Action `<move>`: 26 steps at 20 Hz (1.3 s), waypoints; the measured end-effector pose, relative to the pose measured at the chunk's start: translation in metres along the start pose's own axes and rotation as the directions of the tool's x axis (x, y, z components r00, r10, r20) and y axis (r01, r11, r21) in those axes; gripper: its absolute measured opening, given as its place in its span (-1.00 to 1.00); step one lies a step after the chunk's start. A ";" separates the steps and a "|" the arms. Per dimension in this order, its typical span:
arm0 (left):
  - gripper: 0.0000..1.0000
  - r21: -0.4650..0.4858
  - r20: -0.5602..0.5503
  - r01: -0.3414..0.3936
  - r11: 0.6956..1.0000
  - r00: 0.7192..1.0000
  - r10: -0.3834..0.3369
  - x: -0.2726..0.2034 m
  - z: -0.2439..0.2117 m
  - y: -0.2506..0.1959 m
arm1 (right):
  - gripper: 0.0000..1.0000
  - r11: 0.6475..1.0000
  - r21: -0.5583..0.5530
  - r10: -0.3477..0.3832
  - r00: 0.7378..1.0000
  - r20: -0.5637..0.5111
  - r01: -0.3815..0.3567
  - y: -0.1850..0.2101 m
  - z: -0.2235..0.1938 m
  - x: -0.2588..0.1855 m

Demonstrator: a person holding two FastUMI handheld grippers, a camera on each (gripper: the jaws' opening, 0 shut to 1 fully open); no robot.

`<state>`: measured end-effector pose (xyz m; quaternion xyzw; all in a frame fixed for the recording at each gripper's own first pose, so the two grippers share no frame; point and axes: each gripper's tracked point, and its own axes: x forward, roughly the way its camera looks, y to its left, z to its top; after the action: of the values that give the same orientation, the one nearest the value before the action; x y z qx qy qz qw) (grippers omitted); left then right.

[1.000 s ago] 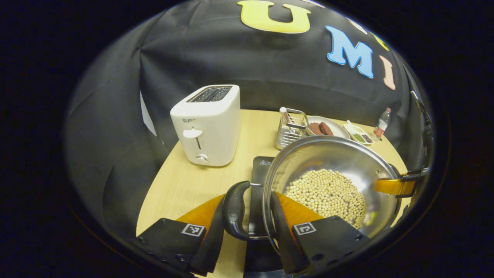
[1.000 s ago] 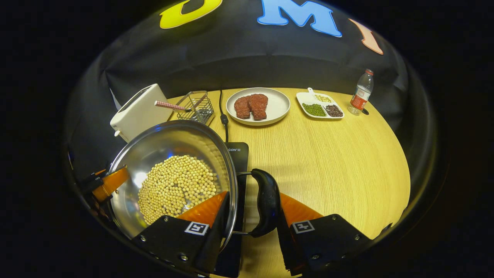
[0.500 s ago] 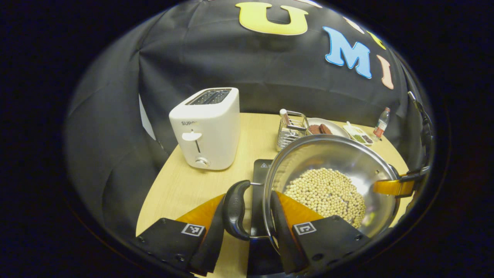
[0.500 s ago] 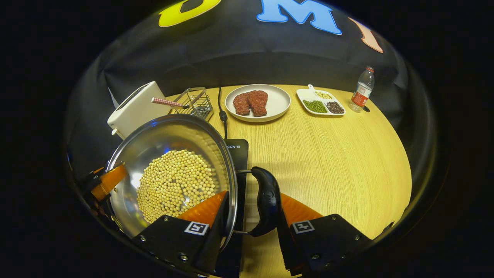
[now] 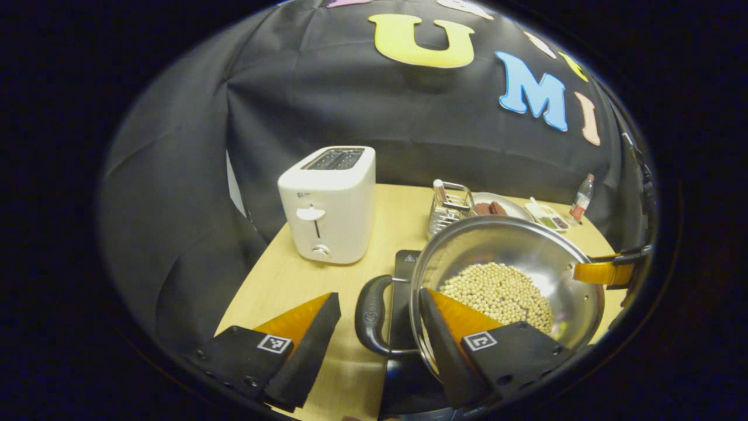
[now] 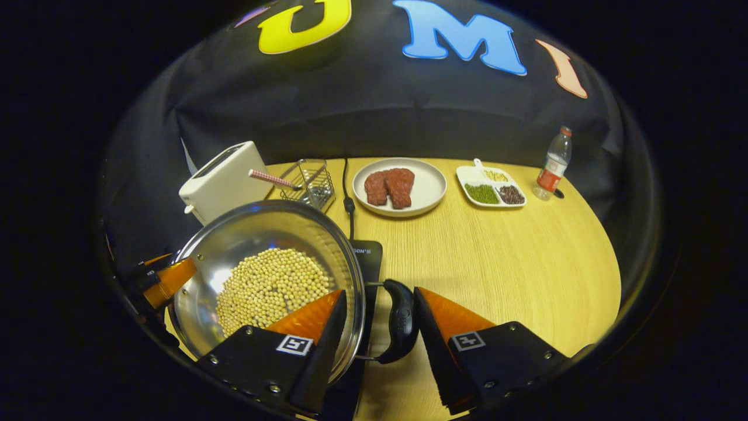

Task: First push the handle of the pot to place it horizontally, then grasp the pot with both hands and set it on the induction cooktop.

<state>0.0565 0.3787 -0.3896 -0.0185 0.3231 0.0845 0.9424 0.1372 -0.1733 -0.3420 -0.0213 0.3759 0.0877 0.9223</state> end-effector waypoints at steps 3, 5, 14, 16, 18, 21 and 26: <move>0.94 -0.035 0.061 -0.048 0.998 0.997 0.050 -0.023 0.018 0.010 | 0.43 1.000 -0.006 -0.004 0.996 0.088 0.004 -0.017 0.034 -0.043; 0.90 -0.010 0.133 -0.081 0.997 0.988 0.082 -0.046 0.043 0.009 | 0.43 1.000 -0.005 -0.003 0.989 0.145 0.004 -0.038 0.051 -0.092; 0.93 0.040 0.416 0.077 0.996 0.905 -0.087 -0.152 0.186 -0.151 | 0.43 0.999 0.033 -0.036 0.905 0.424 0.024 -0.111 0.151 -0.234; 0.99 0.034 0.436 0.124 0.992 0.891 -0.127 -0.166 0.202 -0.195 | 0.44 0.998 0.048 -0.056 0.884 0.464 0.038 -0.128 0.164 -0.256; 0.92 0.049 0.469 0.141 0.989 0.871 -0.147 -0.183 0.220 -0.233 | 0.45 0.996 0.057 -0.089 0.865 0.493 0.070 -0.153 0.174 -0.279; 0.96 0.097 0.506 0.126 0.987 0.848 -0.158 -0.209 0.237 -0.280 | 0.45 0.994 0.054 -0.107 0.841 0.530 0.092 -0.181 0.185 -0.309; 0.96 0.083 0.546 0.158 0.984 0.819 -0.178 -0.246 0.259 -0.341 | 0.92 0.995 0.075 -0.092 0.816 0.571 0.060 -0.214 0.200 -0.343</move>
<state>0.0803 0.0296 -0.0412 -0.0057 0.0365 -0.0027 0.9993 0.0723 -0.4132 0.0353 0.0155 0.0823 0.0431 0.9956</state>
